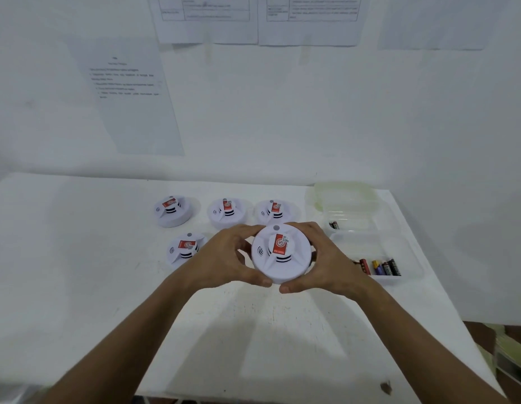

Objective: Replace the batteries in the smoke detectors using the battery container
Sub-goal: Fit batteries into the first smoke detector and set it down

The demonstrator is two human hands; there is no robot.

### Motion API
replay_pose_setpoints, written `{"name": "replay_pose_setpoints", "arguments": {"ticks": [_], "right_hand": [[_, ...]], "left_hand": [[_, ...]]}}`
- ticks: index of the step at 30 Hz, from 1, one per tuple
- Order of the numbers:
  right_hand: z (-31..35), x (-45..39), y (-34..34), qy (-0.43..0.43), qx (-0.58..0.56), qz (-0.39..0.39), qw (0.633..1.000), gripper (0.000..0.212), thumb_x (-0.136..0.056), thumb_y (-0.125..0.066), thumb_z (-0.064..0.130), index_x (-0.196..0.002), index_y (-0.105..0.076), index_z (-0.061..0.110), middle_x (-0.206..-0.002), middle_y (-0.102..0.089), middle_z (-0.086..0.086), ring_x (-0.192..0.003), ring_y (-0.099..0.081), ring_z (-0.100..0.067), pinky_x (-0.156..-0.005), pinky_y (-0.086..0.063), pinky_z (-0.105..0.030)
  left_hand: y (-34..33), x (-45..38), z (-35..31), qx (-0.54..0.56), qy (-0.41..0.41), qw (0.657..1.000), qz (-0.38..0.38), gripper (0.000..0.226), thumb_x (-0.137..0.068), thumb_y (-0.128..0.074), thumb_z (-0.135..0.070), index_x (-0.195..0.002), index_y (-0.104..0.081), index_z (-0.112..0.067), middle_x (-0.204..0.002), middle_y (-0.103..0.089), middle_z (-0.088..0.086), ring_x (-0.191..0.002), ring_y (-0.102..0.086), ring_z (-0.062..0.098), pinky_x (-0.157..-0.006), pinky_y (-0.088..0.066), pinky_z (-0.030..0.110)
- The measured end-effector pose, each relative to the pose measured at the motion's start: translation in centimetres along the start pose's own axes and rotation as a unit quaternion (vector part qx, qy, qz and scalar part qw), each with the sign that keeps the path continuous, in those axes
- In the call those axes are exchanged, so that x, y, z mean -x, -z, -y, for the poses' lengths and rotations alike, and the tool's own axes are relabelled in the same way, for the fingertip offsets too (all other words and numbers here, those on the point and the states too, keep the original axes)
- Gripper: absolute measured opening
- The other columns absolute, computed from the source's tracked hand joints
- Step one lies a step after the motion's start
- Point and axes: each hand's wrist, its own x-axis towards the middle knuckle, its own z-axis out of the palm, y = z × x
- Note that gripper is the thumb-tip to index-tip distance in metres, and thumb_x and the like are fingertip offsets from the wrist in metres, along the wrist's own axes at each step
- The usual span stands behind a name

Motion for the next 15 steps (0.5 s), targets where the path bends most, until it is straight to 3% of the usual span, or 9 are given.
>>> {"name": "replay_pose_setpoints", "arguments": {"ticks": [5,11,15], "right_hand": [[-0.1,-0.7,-1.0,-0.007,-0.008,-0.002,1.0,0.097,-0.049,-0.097,0.021,-0.125,-0.044,0.048,-0.131,-0.046,0.017,-0.117,-0.047,0.005,-0.087,-0.047,-0.01],[-0.6,-1.4,-2.1,-0.04,-0.023,-0.022,0.999,0.097,-0.051,-0.097,0.016,-0.132,-0.045,0.033,-0.124,-0.052,0.028,-0.108,-0.051,0.008,-0.081,-0.051,-0.015],[-1.1,-1.7,-2.7,-0.052,-0.029,-0.031,0.998,0.096,-0.054,-0.095,0.012,-0.134,-0.045,0.027,-0.127,-0.052,0.022,-0.104,-0.05,0.012,-0.078,-0.048,-0.011]], "left_hand": [[0.6,0.1,0.8,0.008,-0.003,1.0,0.003,0.068,-0.064,-0.089,-0.026,-0.119,-0.054,-0.045,-0.106,-0.064,-0.029,-0.091,-0.062,0.001,-0.07,-0.051,0.013],[1.0,-0.3,2.4,0.016,0.003,1.0,0.001,0.068,-0.063,-0.09,-0.024,-0.123,-0.059,-0.032,-0.106,-0.068,-0.021,-0.087,-0.063,0.002,-0.068,-0.05,0.015],[1.1,-0.7,3.5,0.01,0.012,1.0,0.003,0.067,-0.062,-0.09,-0.027,-0.12,-0.058,-0.039,-0.104,-0.066,-0.026,-0.086,-0.063,-0.001,-0.067,-0.051,0.015]]}}
